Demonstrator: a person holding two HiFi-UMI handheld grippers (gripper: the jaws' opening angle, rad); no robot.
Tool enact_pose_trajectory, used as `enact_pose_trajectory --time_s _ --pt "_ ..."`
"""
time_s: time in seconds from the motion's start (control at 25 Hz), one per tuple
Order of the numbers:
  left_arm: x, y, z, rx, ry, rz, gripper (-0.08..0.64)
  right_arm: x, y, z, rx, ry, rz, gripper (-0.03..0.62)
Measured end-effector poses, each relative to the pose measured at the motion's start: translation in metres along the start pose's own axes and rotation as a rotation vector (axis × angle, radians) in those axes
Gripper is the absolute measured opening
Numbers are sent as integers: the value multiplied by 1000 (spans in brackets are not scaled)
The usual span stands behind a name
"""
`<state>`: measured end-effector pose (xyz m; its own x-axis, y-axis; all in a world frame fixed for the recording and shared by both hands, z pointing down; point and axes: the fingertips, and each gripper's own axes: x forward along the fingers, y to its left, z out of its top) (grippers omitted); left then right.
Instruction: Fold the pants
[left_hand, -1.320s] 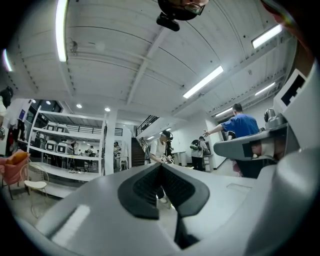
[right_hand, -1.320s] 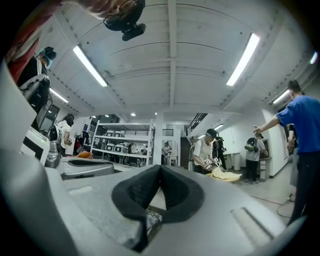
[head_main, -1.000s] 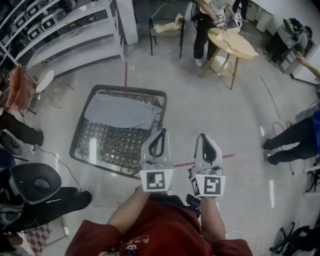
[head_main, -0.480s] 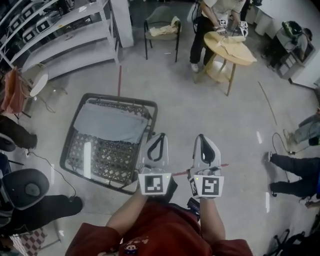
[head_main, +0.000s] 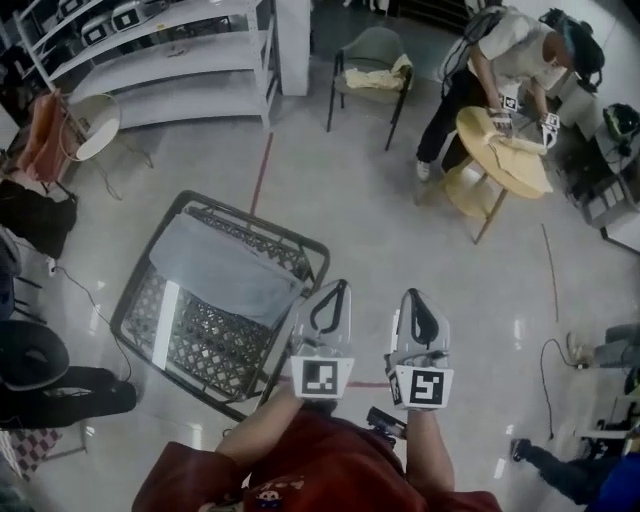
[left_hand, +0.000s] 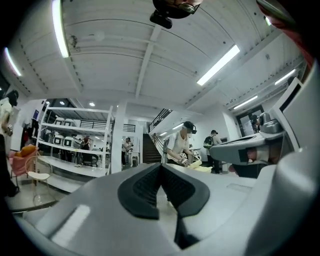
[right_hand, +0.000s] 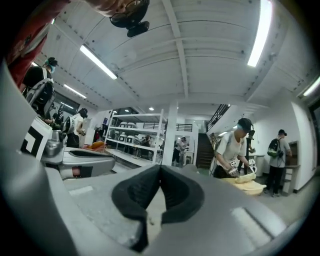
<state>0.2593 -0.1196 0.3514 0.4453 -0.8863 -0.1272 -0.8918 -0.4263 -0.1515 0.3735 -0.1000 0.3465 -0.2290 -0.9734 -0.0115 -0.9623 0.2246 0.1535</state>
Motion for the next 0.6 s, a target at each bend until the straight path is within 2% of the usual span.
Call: enact_pose_trajectory --time_s 0.12,0.28,0.6 --pt "16 36 -9 12 3 85 6 47 14 1 24 -28 79 2" --pt "25 81 -15 38 23 209 6 98 38 5 4 -53 204 2" --pt "12 160 -24 108 80 471 6 175 109 12 31 -113 476 2"
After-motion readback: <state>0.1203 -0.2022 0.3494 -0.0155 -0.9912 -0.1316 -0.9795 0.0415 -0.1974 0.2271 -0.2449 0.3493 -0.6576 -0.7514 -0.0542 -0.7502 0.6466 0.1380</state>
